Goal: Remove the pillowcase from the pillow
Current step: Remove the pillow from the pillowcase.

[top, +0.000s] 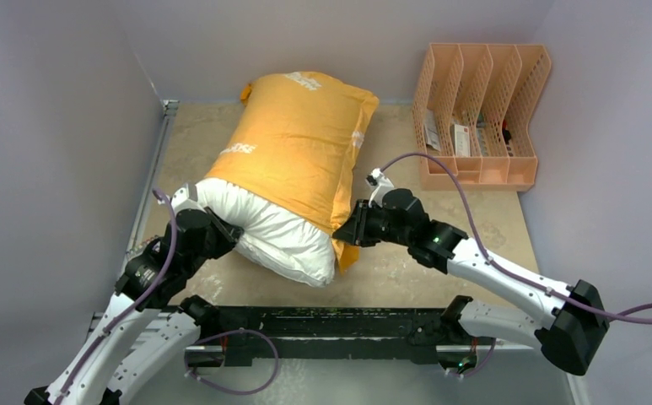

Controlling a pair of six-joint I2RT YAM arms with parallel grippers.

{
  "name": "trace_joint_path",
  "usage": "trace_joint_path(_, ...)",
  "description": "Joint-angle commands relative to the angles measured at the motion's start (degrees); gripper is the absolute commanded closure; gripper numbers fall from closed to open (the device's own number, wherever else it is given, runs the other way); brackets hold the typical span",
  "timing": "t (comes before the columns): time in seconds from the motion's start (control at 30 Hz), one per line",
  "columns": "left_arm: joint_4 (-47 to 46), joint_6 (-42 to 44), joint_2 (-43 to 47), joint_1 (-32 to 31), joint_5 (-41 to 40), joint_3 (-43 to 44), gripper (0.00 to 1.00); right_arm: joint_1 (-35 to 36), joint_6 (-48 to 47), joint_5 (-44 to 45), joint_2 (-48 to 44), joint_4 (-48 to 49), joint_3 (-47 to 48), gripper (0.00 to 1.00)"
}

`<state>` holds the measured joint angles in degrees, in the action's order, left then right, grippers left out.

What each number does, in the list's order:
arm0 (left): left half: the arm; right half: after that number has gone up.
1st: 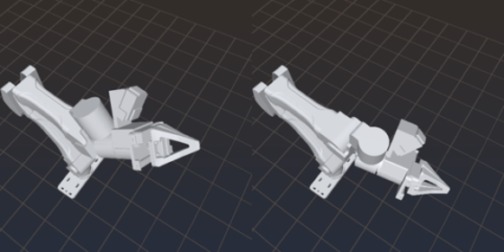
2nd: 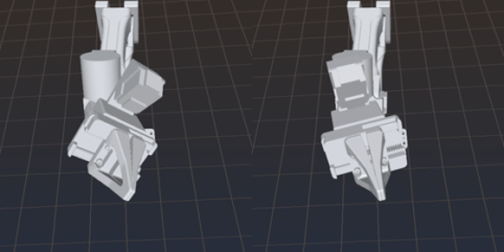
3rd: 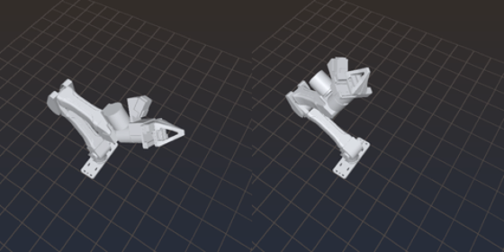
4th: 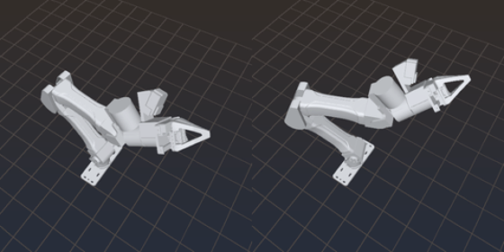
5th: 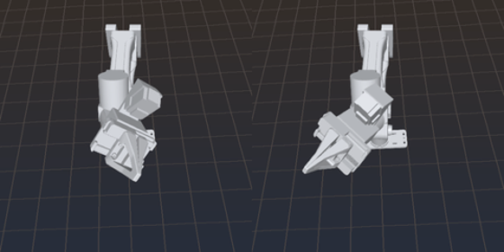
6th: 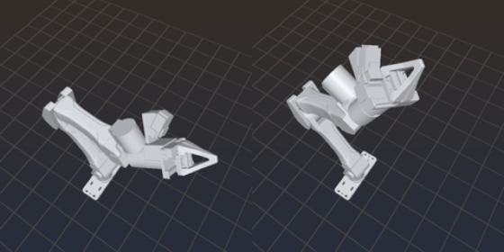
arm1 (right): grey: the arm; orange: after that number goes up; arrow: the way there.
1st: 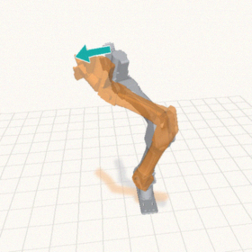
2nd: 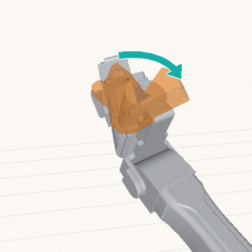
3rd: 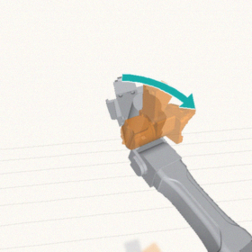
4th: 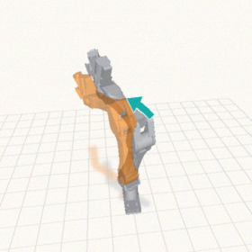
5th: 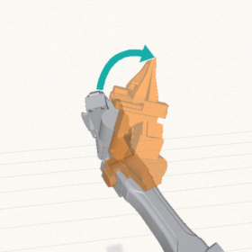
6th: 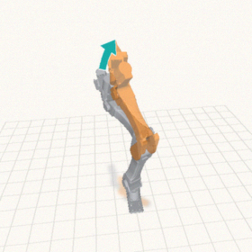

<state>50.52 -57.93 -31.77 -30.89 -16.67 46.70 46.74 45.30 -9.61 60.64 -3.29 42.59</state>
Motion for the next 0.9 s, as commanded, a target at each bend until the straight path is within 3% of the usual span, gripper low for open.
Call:
trace_joint_path(0.0,-0.61,-1.44,1.71,-0.13,-3.87,3.83,1.00,-0.63,-0.06,9.76,-0.93,-4.58,3.16,0.86)
trace_joint_path(0.1,1.65,-2.02,2.86,-0.13,-6.35,3.91,1.00,-1.62,-1.46,15.56,-0.87,-6.27,5.09,1.00)
trace_joint_path(0.27,5.57,-6.31,8.33,-0.13,-10.26,3.64,1.00,-4.70,-7.57,30.46,2.60,-13.01,12.37,1.00)
trace_joint_path(0.43,7.79,-9.70,13.91,-0.15,-11.07,2.74,1.00,-10.29,-12.52,33.40,6.65,-9.14,13.71,1.00)
trace_joint_path(0.53,10.10,-10.50,14.29,-0.22,-11.39,3.93,1.00,-11.14,-13.12,29.96,9.44,-8.70,14.62,1.00)
trace_joint_path(0.8,7.97,-7.38,13.07,-0.39,-9.61,4.95,1.00,-11.06,-11.33,5.19,5.01,-0.85,4.52,1.00)
trace_joint_path(0.87,7.23,-5.81,11.38,-0.39,-8.66,4.83,1.00,-11.13,-11.24,2.36,1.89,-2.21,3.62,0.88)
